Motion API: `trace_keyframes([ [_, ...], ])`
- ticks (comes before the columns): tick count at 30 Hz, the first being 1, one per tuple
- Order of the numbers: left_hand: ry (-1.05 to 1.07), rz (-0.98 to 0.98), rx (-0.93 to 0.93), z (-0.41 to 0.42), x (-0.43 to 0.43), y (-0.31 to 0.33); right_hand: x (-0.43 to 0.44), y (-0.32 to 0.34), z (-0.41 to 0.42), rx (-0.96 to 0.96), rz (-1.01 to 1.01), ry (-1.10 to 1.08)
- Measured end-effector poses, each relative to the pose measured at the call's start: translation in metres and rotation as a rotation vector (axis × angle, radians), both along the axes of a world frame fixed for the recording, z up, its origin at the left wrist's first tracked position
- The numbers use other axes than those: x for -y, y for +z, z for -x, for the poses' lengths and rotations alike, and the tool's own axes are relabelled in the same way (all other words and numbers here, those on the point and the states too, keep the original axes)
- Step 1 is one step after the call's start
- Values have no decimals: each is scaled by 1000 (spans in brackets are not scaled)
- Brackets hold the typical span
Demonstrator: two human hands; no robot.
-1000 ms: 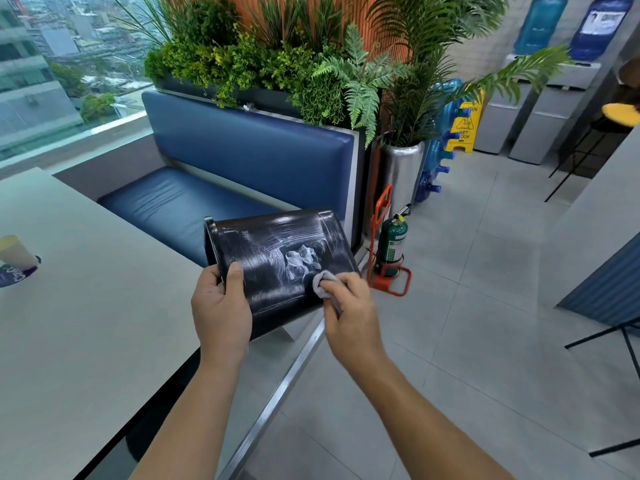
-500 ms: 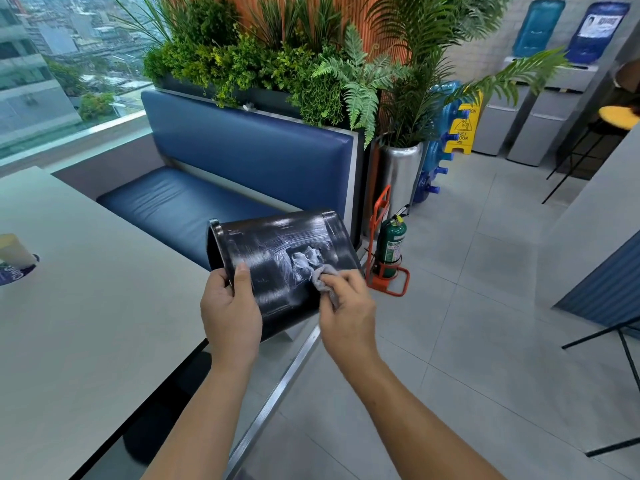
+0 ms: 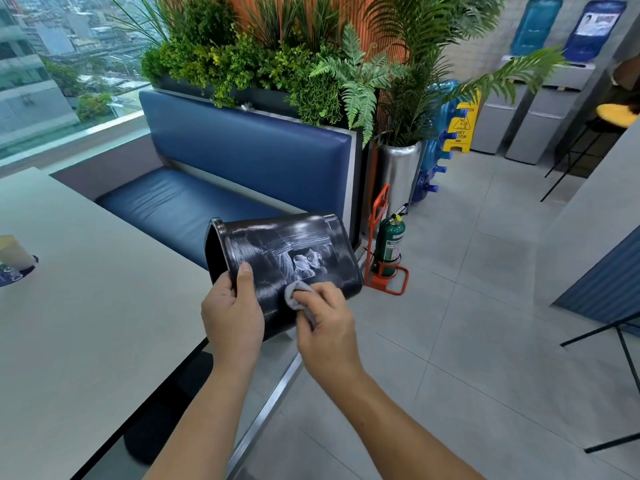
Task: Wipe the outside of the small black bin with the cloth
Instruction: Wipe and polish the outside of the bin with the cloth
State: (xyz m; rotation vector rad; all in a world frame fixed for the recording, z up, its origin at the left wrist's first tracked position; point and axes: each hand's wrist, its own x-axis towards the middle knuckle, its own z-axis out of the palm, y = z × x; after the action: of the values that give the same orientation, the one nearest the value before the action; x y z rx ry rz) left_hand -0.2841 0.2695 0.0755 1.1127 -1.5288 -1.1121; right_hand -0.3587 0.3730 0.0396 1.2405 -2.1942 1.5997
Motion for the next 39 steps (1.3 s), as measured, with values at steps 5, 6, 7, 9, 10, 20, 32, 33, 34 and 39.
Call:
trace_keyframes([
  [5,-34,11,16,-1,-6,1,13,16,24,21,40,-55],
  [6,-37,20,16,-2,-5,1,10,16,33,16,27,-81],
  [7,-39,28,13,-3,-4,1,7,13,39,7,11,-102],
  [9,-35,28,2,-3,-2,3,-2,7,40,-12,-6,-131],
  [10,-30,26,-2,-2,-2,4,-5,3,34,-20,-6,-129],
  [20,-48,60,34,9,-4,7,20,37,34,-54,55,-73],
  [32,-6,-40,-66,5,14,6,-1,3,40,66,23,-156],
  [33,-9,-32,-61,3,14,5,1,7,52,94,23,-218],
  [34,-12,-21,-52,3,12,4,5,13,63,116,20,-263],
  [39,-28,13,-2,10,-2,5,34,38,56,84,43,-211],
])
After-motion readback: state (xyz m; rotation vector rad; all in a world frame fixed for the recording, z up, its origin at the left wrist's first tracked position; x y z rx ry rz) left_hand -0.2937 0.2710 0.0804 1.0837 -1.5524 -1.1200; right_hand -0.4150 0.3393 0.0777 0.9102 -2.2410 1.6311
